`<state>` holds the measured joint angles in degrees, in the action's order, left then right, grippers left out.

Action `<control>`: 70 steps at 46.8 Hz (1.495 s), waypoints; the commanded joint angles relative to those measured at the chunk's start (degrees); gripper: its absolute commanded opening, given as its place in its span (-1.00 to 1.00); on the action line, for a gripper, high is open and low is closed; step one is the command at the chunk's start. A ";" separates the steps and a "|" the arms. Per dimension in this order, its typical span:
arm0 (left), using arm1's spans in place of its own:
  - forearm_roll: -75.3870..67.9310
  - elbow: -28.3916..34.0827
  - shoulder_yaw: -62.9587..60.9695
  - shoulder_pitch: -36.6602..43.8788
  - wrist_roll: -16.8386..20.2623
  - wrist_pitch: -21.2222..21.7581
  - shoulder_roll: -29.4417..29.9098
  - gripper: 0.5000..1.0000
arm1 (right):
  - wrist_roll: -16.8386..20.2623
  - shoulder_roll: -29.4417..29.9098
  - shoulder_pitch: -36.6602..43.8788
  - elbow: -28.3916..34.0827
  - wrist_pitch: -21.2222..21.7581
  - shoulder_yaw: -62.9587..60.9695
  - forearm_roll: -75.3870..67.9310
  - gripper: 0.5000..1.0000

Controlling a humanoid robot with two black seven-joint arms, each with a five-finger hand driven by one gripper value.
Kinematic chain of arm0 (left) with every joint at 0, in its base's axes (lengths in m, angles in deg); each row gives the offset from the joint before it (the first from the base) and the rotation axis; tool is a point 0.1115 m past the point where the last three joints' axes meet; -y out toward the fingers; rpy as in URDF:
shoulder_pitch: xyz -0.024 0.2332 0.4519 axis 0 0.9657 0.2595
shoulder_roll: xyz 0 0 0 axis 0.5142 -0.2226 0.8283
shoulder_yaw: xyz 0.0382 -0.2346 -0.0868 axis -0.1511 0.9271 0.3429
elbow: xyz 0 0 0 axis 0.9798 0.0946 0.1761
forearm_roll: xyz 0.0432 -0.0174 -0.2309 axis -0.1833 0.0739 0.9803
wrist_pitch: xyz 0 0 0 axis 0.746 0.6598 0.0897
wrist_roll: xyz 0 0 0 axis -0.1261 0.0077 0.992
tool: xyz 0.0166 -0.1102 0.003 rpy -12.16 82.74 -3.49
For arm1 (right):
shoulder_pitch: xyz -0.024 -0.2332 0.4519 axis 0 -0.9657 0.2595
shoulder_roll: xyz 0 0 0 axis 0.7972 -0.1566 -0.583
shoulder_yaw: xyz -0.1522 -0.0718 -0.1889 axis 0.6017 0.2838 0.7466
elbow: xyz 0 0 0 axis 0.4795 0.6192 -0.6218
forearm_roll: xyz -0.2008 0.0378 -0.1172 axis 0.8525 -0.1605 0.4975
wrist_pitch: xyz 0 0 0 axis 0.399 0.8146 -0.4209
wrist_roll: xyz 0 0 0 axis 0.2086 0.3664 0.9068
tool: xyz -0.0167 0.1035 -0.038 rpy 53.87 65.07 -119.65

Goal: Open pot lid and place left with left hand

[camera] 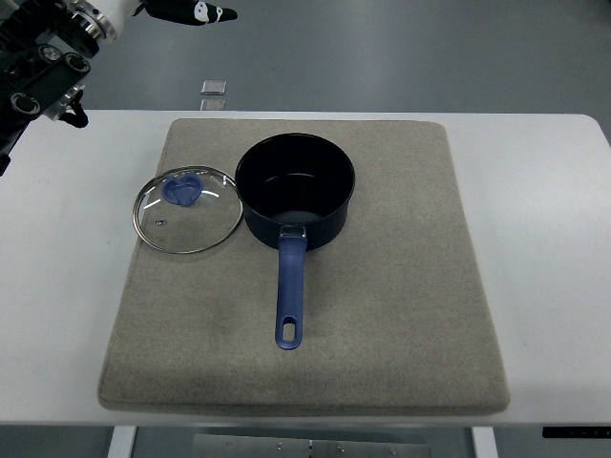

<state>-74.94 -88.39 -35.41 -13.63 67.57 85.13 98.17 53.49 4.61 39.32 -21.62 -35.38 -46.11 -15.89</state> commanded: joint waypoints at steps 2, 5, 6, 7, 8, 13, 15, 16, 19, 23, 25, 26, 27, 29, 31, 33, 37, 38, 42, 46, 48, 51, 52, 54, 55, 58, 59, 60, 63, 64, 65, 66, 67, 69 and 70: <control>6.60 1.25 0.09 -0.09 0.02 0.16 -1.09 0.68 | -0.01 0.00 0.01 -0.02 0.00 0.00 0.00 0.67; 10.99 1.25 0.09 -0.18 0.02 0.51 -1.35 0.63 | -0.01 0.00 0.01 -0.02 0.00 0.00 0.00 0.67; 12.66 1.33 0.09 -0.18 0.02 0.60 -1.44 0.62 | -0.01 0.00 0.01 -0.02 0.00 0.00 0.00 0.67; 14.42 1.42 0.17 -0.18 0.02 0.86 -1.44 0.60 | -0.01 0.00 -0.08 -0.02 0.00 0.00 0.00 0.67; 16.18 1.60 0.17 -0.09 0.00 1.04 -1.53 0.60 | -0.01 0.00 -0.08 0.07 0.00 0.00 0.00 0.67; 24.44 3.61 0.00 0.00 -2.63 1.75 -1.79 0.60 | -0.01 0.00 0.01 0.07 0.00 0.00 0.00 0.67; 27.08 4.93 0.00 0.00 -3.25 1.75 -2.14 0.60 | -0.01 0.00 0.01 -0.02 0.00 0.00 0.00 0.67; 28.22 5.63 0.00 0.09 -3.69 1.75 -2.23 0.60 | -0.01 0.00 0.01 -0.02 0.00 0.00 0.00 0.67; 31.57 7.13 0.00 0.26 -5.18 1.75 -2.76 0.60 | -0.01 0.00 -0.08 -0.02 0.00 0.00 0.00 0.67; 35.35 7.49 0.09 0.52 -7.03 1.75 -2.76 0.60 | -0.01 0.00 -0.08 -0.02 0.00 0.00 0.00 0.67; 36.76 7.49 0.00 0.96 -7.56 1.75 -2.85 0.59 | -0.01 0.00 -0.08 0.07 0.00 0.00 0.00 0.67; 37.11 7.57 0.00 1.05 -7.65 1.75 -2.94 0.59 | -0.01 0.00 -0.08 0.07 0.00 0.00 0.00 0.67; 37.37 7.57 0.09 1.14 -7.65 1.75 -2.94 0.59 | -0.01 0.00 -0.08 -0.02 0.00 0.00 0.00 0.67; 37.64 7.57 0.09 1.32 -7.65 1.75 -3.11 0.57 | -0.01 0.00 0.01 -0.02 0.00 0.00 0.00 0.67; 37.82 7.57 0.35 2.02 -7.65 1.83 -3.55 0.53 | -0.01 0.00 0.01 -0.02 0.00 0.00 0.00 0.67; 37.82 7.66 0.96 2.63 -7.65 1.75 -3.90 0.51 | -0.01 0.00 0.01 -0.02 0.00 0.00 0.00 0.67; 37.99 8.01 3.24 3.60 -7.65 1.83 -3.99 0.51 | -0.01 0.00 -0.08 0.07 0.00 0.00 0.00 0.67; 37.90 8.27 3.86 4.12 -7.56 1.75 -3.99 0.49 | -0.01 0.00 -0.08 0.07 0.00 0.00 0.00 0.67; 37.82 9.16 5.27 5.45 -7.56 1.04 -4.17 0.42 | -0.01 0.00 -0.08 0.07 0.00 0.00 0.00 0.67; 37.90 9.33 5.36 5.71 -7.47 0.96 -4.17 0.42 | -0.01 0.00 0.01 -0.02 0.00 0.00 0.00 0.67; 37.90 9.33 5.45 6.15 -7.39 0.96 -4.17 0.41 | -0.01 0.00 -0.08 0.07 0.00 0.00 0.00 0.67; 37.90 9.33 5.54 6.68 -7.38 0.96 -4.17 0.27 | -0.01 0.00 -0.08 -0.02 0.00 0.00 0.00 0.67; 37.90 9.42 5.54 6.77 -7.38 0.96 -4.25 0.27 | -0.01 0.00 0.01 -0.02 0.00 0.09 0.00 0.67; 37.99 9.59 5.71 6.77 -7.47 0.96 -4.52 0.24 | -0.01 0.00 -0.08 -0.02 0.00 0.00 0.00 0.67; 38.08 9.68 5.89 6.77 -7.56 0.96 -4.69 0.21 | -0.01 0.00 0.01 0.07 0.00 0.00 0.00 0.67; 38.60 9.86 7.64 6.77 -7.56 0.96 -4.69 0.21 | -0.01 0.00 0.01 0.07 0.00 0.00 0.00 0.67; 38.78 10.03 8.25 6.77 -7.65 0.96 -4.69 0.22 | -0.01 0.00 0.01 -0.02 0.00 0.00 0.00 0.67; 38.78 10.12 8.70 6.77 -7.65 0.96 -4.78 0.23 | -0.01 0.00 -0.08 0.07 0.00 0.00 0.00 0.67; 38.78 10.12 9.05 7.03 -7.65 1.04 -5.04 0.27 | -0.01 0.00 -0.08 0.07 0.00 0.00 0.00 0.67; 38.87 10.12 9.05 7.20 -7.65 1.04 -5.13 0.27 | -0.01 0.00 -0.08 -0.02 0.00 0.00 0.00 0.67; 38.78 10.21 9.05 7.38 -7.65 1.04 -5.31 0.27 | -0.01 0.00 -0.08 -0.02 0.00 0.00 0.00 0.67; 38.78 10.30 9.05 7.47 -7.65 1.13 -5.66 0.27 | -0.01 0.00 0.01 0.07 0.00 0.00 0.00 0.67; 38.78 10.47 9.05 7.56 -7.65 1.39 -6.10 0.28 | -0.01 0.00 -0.08 -0.02 0.00 0.00 0.00 0.67; 38.78 11.79 8.96 7.56 -7.74 1.75 -7.50 0.31 | -0.01 0.00 0.01 -0.02 0.00 0.00 0.00 0.67; 38.78 12.84 8.96 7.56 -7.82 1.75 -8.03 0.32 | -0.01 0.00 -0.08 -0.02 0.00 0.00 0.00 0.67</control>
<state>-36.13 -77.61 -26.35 -6.11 59.91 86.59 91.81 53.48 4.61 39.30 -21.62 -35.38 -46.10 -15.89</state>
